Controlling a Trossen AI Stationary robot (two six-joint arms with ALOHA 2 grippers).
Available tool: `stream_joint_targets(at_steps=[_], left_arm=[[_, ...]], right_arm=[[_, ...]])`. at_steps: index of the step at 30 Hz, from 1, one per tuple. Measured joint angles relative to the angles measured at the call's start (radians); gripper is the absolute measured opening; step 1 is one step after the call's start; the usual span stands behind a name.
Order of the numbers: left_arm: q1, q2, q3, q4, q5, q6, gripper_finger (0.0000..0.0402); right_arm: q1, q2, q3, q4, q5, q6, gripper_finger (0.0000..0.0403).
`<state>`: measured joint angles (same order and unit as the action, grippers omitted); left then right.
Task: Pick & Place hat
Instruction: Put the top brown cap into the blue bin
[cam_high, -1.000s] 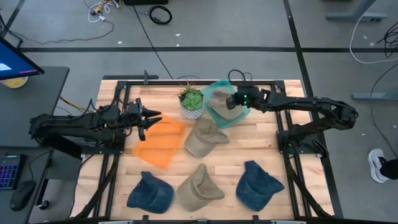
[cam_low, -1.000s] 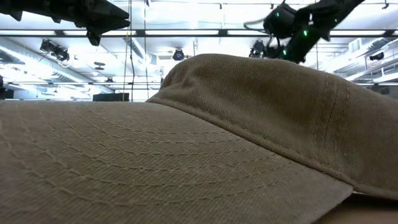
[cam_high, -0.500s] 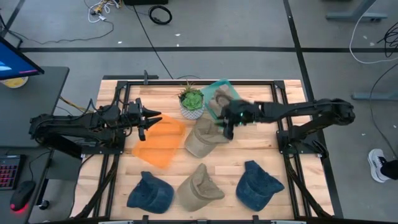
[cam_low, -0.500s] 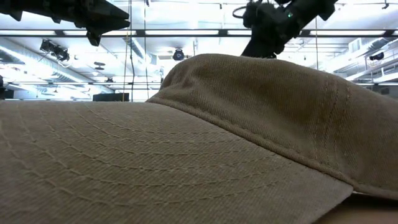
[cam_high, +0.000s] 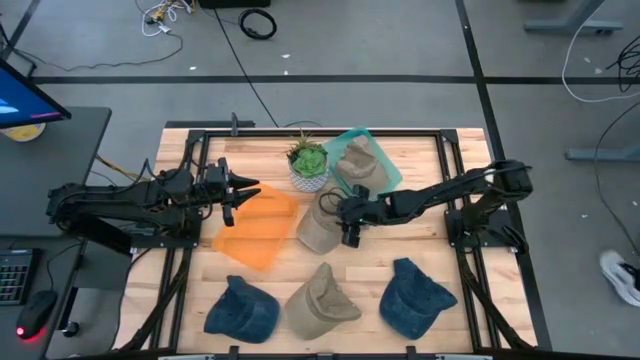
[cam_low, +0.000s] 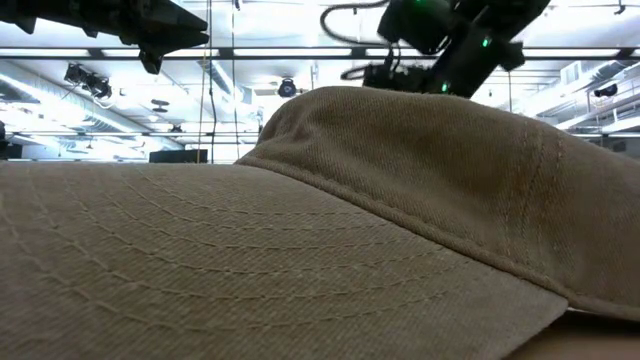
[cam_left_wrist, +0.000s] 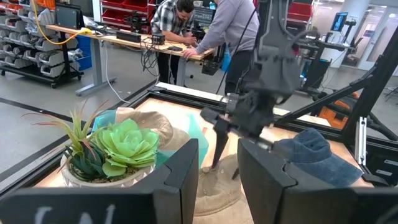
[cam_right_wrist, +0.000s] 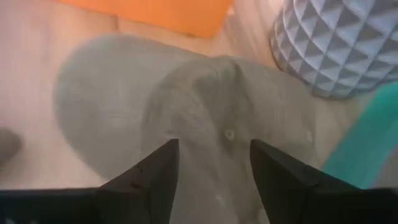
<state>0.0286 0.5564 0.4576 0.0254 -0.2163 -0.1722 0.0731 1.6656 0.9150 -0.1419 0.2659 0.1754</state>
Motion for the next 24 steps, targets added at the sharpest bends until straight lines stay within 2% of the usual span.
stream_joint_targets(at_steps=[6, 13, 19, 24], left_arm=[[0.0, 0.0, 0.0, 0.0, 0.0, 0.0, 0.0115], [0.0, 0.0, 0.0, 0.0, 0.0, 0.0, 0.0115], [0.0, 0.0, 0.0, -0.001, 0.0, 0.0, 0.0115], [0.0, 0.0, 0.0, -0.012, 0.0, 0.0, 0.0115]], right_arm=[[0.001, 0.044, 0.0, 0.018, -0.069, 0.029, 0.0203], [0.001, -0.008, 0.023, 0.031, -0.08, 0.041, 0.0203], [0.008, 0.007, 0.028, 0.069, -0.193, 0.072, 0.0203], [0.023, 0.082, 0.026, 0.052, -0.125, 0.051, 0.0203]])
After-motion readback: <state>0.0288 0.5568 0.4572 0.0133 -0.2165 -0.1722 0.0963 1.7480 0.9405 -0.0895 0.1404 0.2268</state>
